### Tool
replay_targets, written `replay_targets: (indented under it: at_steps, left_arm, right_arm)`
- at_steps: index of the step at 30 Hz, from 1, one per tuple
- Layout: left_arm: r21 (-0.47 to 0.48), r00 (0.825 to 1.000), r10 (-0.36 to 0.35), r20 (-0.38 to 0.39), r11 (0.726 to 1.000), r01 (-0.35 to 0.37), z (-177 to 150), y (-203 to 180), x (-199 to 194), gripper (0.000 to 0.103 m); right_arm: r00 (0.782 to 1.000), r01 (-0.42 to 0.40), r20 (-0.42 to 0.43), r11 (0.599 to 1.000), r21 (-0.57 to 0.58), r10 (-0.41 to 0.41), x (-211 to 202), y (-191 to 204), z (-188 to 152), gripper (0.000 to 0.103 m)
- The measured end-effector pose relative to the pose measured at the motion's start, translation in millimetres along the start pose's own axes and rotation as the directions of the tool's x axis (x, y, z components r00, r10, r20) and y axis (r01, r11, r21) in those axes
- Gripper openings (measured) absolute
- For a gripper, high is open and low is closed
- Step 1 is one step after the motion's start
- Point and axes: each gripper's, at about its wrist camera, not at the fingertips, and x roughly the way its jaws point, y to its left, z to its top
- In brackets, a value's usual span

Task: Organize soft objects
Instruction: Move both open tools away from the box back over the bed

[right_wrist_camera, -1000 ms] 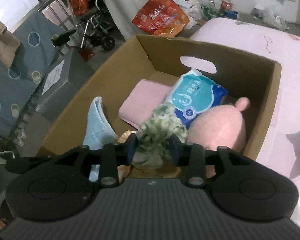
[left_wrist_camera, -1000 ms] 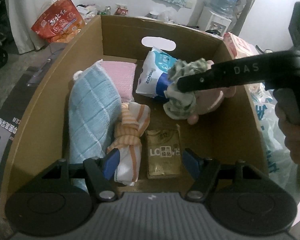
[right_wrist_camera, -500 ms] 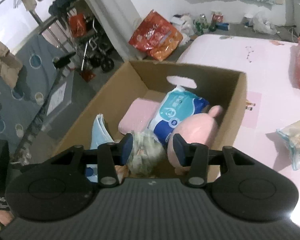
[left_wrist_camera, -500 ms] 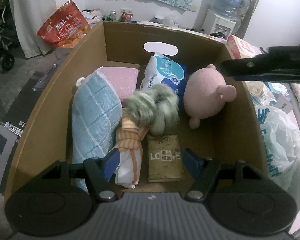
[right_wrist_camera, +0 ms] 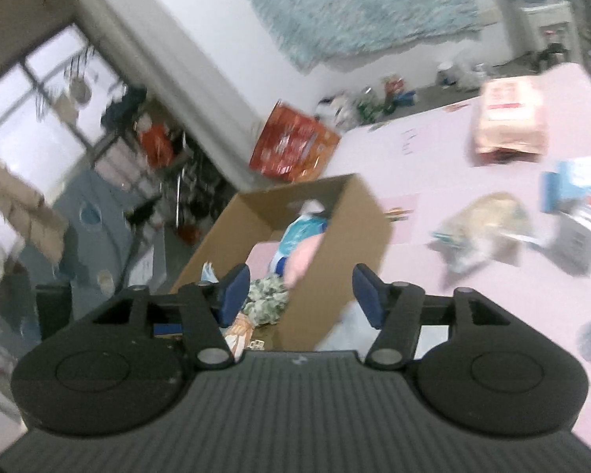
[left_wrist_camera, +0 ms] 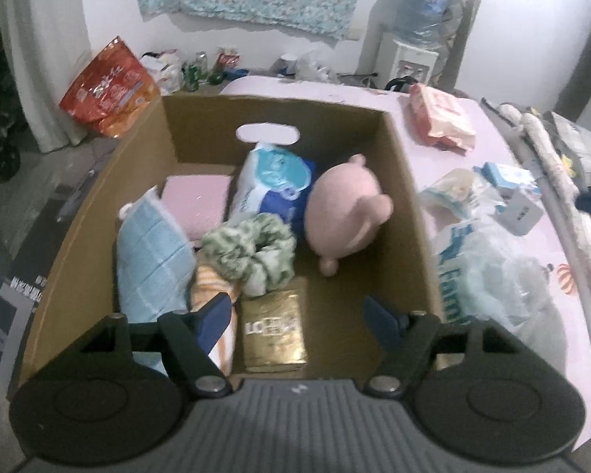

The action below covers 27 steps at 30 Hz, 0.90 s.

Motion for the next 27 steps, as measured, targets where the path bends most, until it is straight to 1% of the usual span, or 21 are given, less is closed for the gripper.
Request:
replay_targets:
  at_steps: [3, 6, 8, 12, 14, 19, 23, 27]
  left_arm:
    - [0.024, 1.0, -0.016, 0.005, 1.0, 0.016, 4.5, -15.1, -3.5, 0.077]
    - [0.061, 0.999, -0.035, 0.013, 0.998, 0.034, 10.6, -37.8, -9.0, 0.077]
    - [0.091, 0.998, -0.054, 0.023, 0.995, 0.052, 13.9, -55.5, -14.5, 0.08]
    - [0.179, 0.994, -0.095, 0.052, 0.98, 0.084, 20.3, -95.6, -28.4, 0.085]
    - [0.229, 0.991, -0.112, 0.067, 0.969, 0.094, 24.1, -118.7, -33.8, 0.088]
    - [0.322, 0.986, -0.152, 0.072, 0.939, 0.121, 32.8, -170.7, -35.7, 0.09]
    - [0.376, 0.983, -0.17, 0.065, 0.917, 0.134, 41.3, -208.6, -25.5, 0.091]
    - [0.405, 0.984, -0.178, 0.033, 0.902, 0.149, 49.3, -237.5, -6.1, 0.091]
  right_arm:
    - [0.999, 0.015, 0.048, 0.998, 0.058, -0.018, -39.9, -25.6, -16.1, 0.063]
    - [0.995, 0.048, 0.083, 0.994, 0.097, -0.056, -73.4, -48.9, -33.6, 0.069]
    - [0.991, 0.07, 0.104, 0.99, 0.121, -0.083, -91.9, -64.0, -45.4, 0.074]
    - [0.984, 0.098, 0.131, 0.982, 0.161, -0.12, -119.2, -92.7, -62.3, 0.078]
    - [0.98, 0.107, 0.146, 0.978, 0.178, -0.133, -130.4, -105.9, -67.4, 0.079]
    - [0.969, 0.115, 0.188, 0.967, 0.226, -0.159, -149.7, -136.5, -72.9, 0.08]
    - [0.963, 0.111, 0.208, 0.958, 0.263, -0.169, -156.6, -160.3, -72.6, 0.081]
    - [0.962, 0.111, 0.21, 0.949, 0.295, -0.177, -154.1, -178.4, -72.6, 0.081]
